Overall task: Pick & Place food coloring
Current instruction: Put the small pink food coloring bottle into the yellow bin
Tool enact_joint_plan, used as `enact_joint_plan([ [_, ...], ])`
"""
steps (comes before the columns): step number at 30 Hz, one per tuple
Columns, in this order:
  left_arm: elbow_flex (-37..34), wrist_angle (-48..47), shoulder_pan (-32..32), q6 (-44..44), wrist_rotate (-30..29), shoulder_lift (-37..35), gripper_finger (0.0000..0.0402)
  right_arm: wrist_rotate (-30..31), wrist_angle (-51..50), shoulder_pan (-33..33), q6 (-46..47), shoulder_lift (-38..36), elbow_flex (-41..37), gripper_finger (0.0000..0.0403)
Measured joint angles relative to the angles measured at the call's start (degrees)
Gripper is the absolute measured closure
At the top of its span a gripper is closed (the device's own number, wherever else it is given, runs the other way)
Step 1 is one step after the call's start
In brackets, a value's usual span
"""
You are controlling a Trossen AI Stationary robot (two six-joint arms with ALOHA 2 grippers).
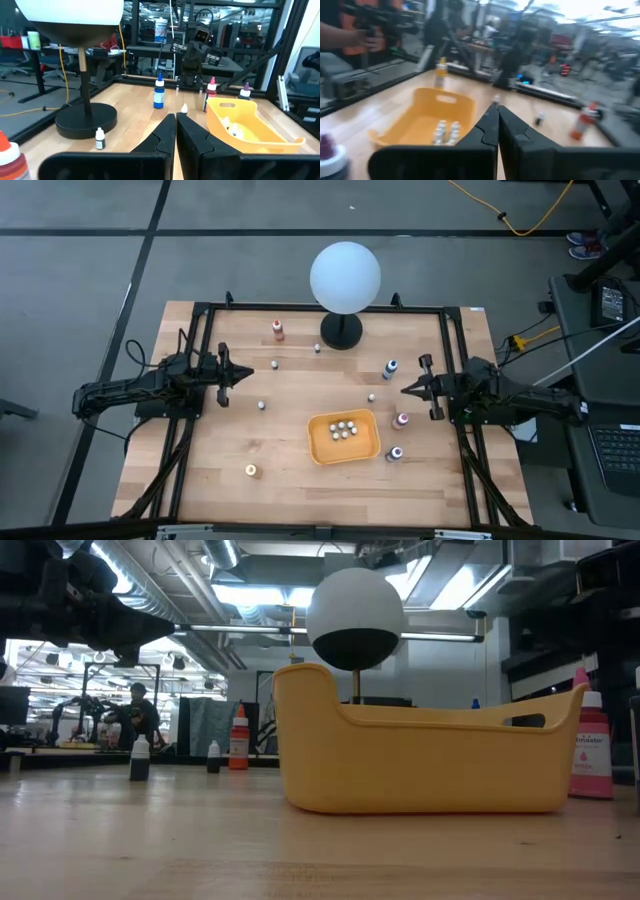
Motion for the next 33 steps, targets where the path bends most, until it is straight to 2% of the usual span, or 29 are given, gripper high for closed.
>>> enact_joint_plan([
  [3, 0.01, 0.09, 0.0, -2.3, -0.05, 0.0, 0.0392, 4.48, -2.84, -0.94, -1.55, -2.49, 0.0, 0.0399],
  [6, 0.01, 0.12, 0.0, -2.93, -0.06, 0.0, 0.039, 11.77, -5.08, -0.88, -2.48, -5.62, 0.0, 0.0399],
  [9, 0.0, 0.16, 0.0, -3.04, -0.09, 0.0, 0.0389, 17.82, -6.33, 0.44, -2.63, -5.63, 0.0, 0.04],
  [11, 0.0, 0.19, 0.0, -3.06, -0.13, 0.0, 0.0389, 19.53, -6.4, 2.11, -3.16, -4.94, 0.0, 0.04],
  [16, 0.02, 0.56, 0.0, -3.42, -0.61, 0.0, 0.0391, 20.62, -6.7, 5.07, -5.07, -4.02, 0.0, 0.0398],
  [19, 0.02, 2.18, 0.0, -6.05, -3.06, 0.0, 0.0389, 20.78, -6.66, 5.27, -4.04, -3.45, 0.0, 0.0393],
  [24, 2.32, -2.98, 0.0, -6.67, -6.31, 1.7, 0.0389, 20.63, -6.72, 5.27, -2.67, -2.63, 0.0, 0.0389],
  [28, 6.4, -8.4, -0.32, -8.77, -7.5, 7.16, 0.0388, 20.48, -6.68, 5.27, -2.66, -2.34, 0.0, 0.0387],
  [33, 14.8, -14.34, -1.99, -7.29, -5.72, 17.67, 0.0387, 20.3, -6.68, 5.27, -2.66, -2.37, 0.0, 0.0387],
])
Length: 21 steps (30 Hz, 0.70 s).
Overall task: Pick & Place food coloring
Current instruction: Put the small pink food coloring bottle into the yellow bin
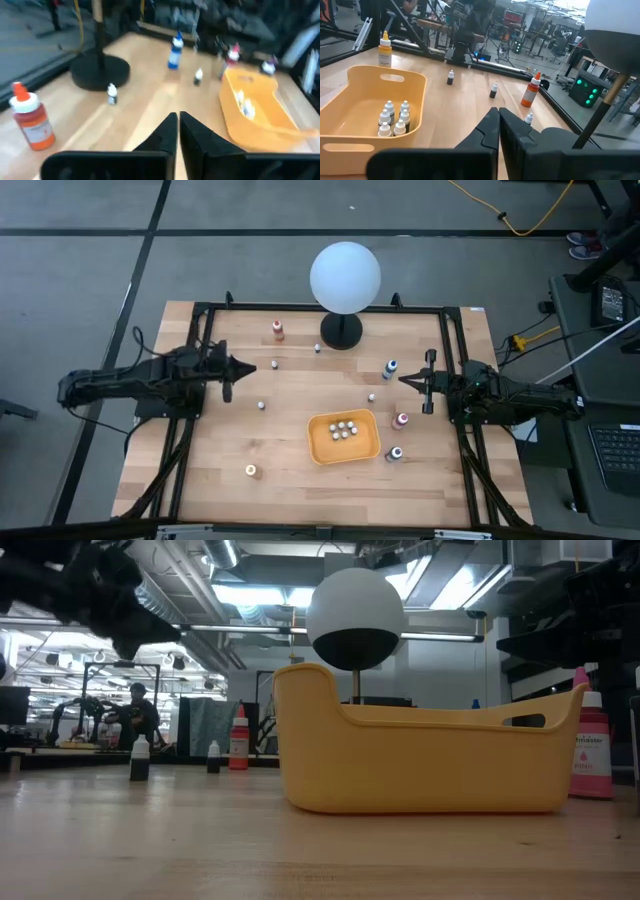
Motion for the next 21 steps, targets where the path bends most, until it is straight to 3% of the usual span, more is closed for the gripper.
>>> enact_joint_plan([
  [8, 16.21, -16.82, -2.14, 0.73, 0.28, 18.69, 0.0387, 0.0, 0.0, 0.0, 0.0, 0.0, 0.0, 0.0386],
  [13, 17.57, -16.02, -2.42, 2.54, 1.17, 27.27, 0.0386, 0.0, 0.0, 0.0, 0.0, 0.0, 0.0, 0.0386],
  [21, 17.57, -16.94, -4.07, -6.19, 3.53, 37.07, 0.0344, 0.02, 0.02, 0.0, 0.0, 0.0, 0.0, 0.0386],
])
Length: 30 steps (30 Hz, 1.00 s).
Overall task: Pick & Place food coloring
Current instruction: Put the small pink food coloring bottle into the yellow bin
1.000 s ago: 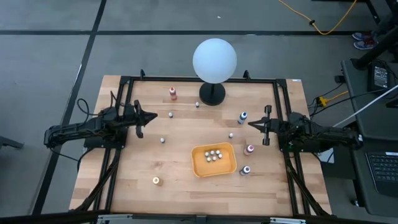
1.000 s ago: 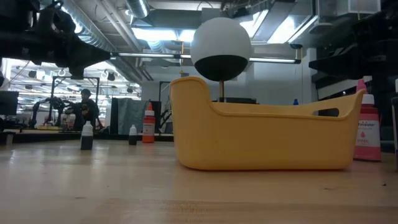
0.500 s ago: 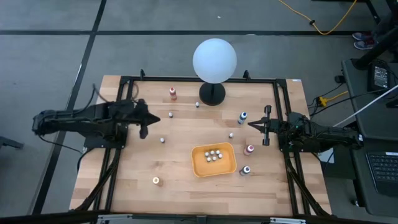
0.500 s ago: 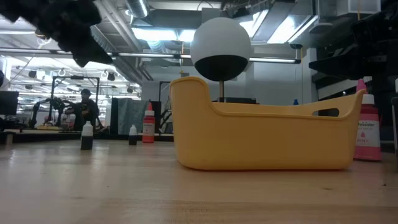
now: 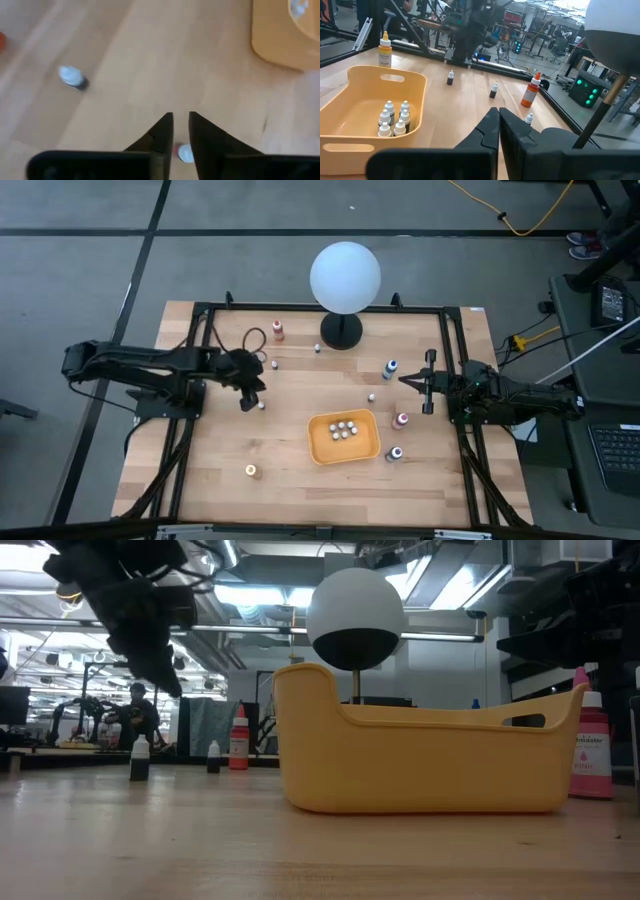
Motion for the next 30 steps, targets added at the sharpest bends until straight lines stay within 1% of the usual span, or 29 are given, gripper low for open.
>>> enact_joint_plan([
  [4, 0.02, 0.0, -1.47, -1.01, 2.1, 2.73, 0.0298, 0.0, 0.0, 0.0, 0.0, 0.0, 0.0, 0.0386],
  [10, 0.02, -0.22, -3.17, -4.42, 9.28, 3.24, 0.0228, 0.0, 0.0, 0.0, 0.0, 0.0, 0.0, 0.0386],
  [13, 0.04, -1.11, -4.66, -5.12, 9.99, 3.04, 0.0206, 0.0, 0.0, 0.0, 0.0, 0.0, 0.0, 0.0386],
  [15, 0.04, -2.38, -5.87, -5.13, 8.44, 3.26, 0.0198, 0.0, 0.0, 0.0, 0.0, 0.0, 0.0, 0.0386],
  [18, 0.04, -4.19, -7.6, -5.15, 1.75, 4.34, 0.0193, 0.0, 0.02, 0.02, 0.0, -0.02, 0.0, 0.0386],
  [20, 0.04, -5.2, -8.2, -5.15, -1.2, 5.51, 0.0193, 0.0, 0.01, 0.0, 0.0, 0.0, 0.0, 0.0386],
  [23, 0.04, -6.04, -8.41, -5.12, -2.85, 7.53, 0.0194, 0.0, 0.01, 0.01, 0.0, 0.0, 0.0, 0.0386],
  [30, 0.04, -5.6, -8.41, -4.63, -3.02, 12.89, 0.0194, 0.0, 0.02, 0.02, 0.0, -0.02, 0.0, 0.0386],
])
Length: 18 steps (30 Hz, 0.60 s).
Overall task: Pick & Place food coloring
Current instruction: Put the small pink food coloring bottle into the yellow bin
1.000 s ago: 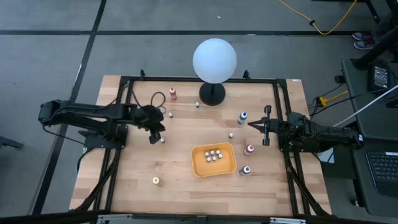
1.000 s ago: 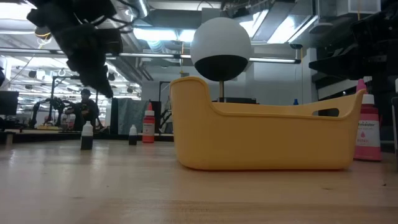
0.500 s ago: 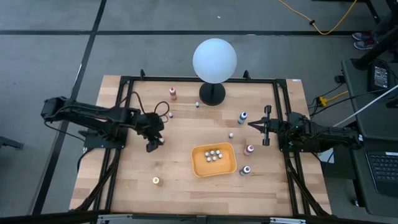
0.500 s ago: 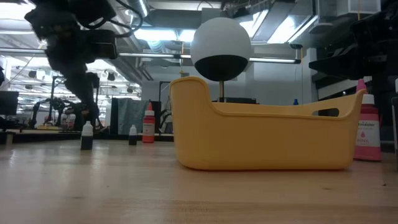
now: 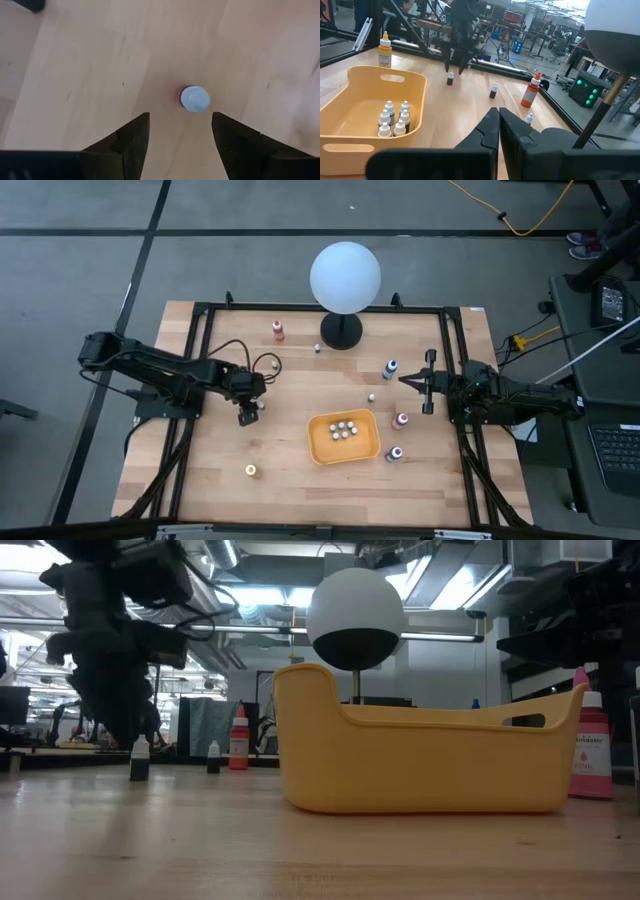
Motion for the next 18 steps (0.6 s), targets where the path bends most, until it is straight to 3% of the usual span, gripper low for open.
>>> enact_joint_plan([
  [18, 0.0, 5.43, 0.04, 4.0, 0.57, 3.48, 0.0206, 0.0, 0.0, 0.0, 0.0, 0.0, 0.0, 0.0386],
])
